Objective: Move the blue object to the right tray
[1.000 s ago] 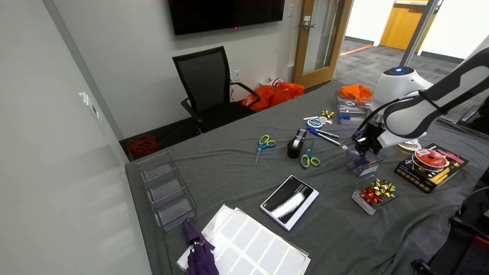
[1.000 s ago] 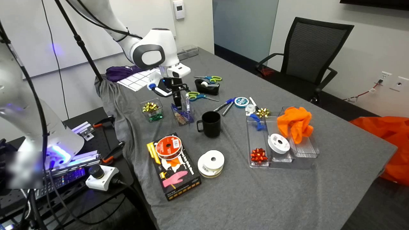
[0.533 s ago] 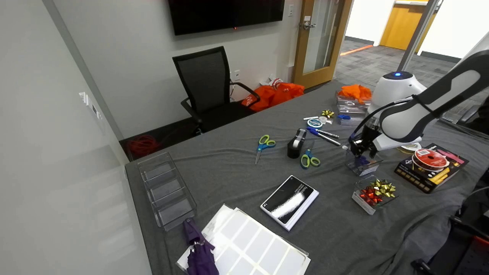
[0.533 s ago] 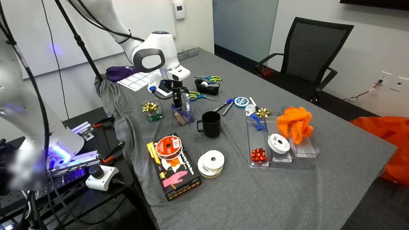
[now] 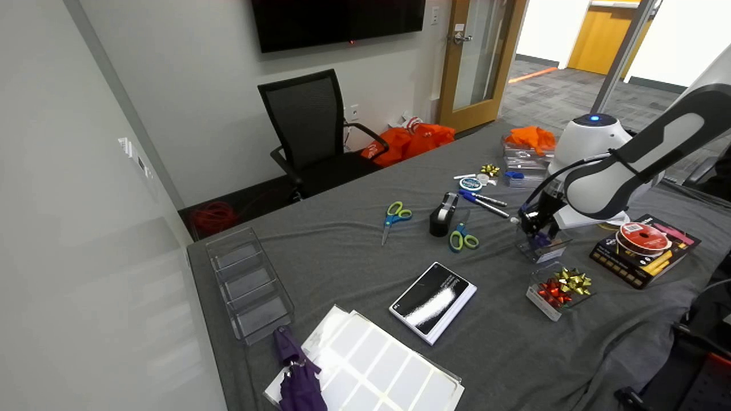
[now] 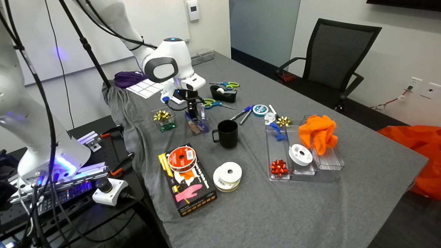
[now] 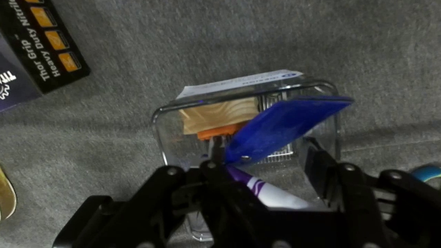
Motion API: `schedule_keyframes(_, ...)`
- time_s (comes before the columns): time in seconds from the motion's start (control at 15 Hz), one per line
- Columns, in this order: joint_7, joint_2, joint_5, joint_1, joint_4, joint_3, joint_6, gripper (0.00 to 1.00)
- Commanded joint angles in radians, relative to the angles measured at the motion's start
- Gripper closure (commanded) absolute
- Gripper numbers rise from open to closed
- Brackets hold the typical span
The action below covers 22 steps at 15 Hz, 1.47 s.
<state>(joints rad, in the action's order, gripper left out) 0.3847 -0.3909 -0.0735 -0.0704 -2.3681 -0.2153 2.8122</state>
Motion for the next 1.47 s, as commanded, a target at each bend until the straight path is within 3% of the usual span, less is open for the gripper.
schedule_keyframes(0.0, -0.014, -0.026, -0.019, -0.002, -0.008, -0.024, 0.033, 0.24)
schedule_keyframes(0.2, -0.030, -0.042, -0.023, 0.005, -0.015, -0.030, 0.064, 0.20)
schedule_keyframes(0.33, -0.031, -0.054, -0.027, -0.002, -0.016, -0.041, 0.081, 0.45)
schedule_keyframes(0.4, -0.031, -0.056, -0.028, -0.004, -0.016, -0.044, 0.084, 0.46)
schedule_keyframes(0.87, -0.040, -0.085, -0.023, -0.015, -0.014, -0.062, 0.106, 0.95)
schedule_keyframes(1.4, -0.067, -0.040, -0.012, -0.002, -0.025, -0.048, 0.049, 0.95)
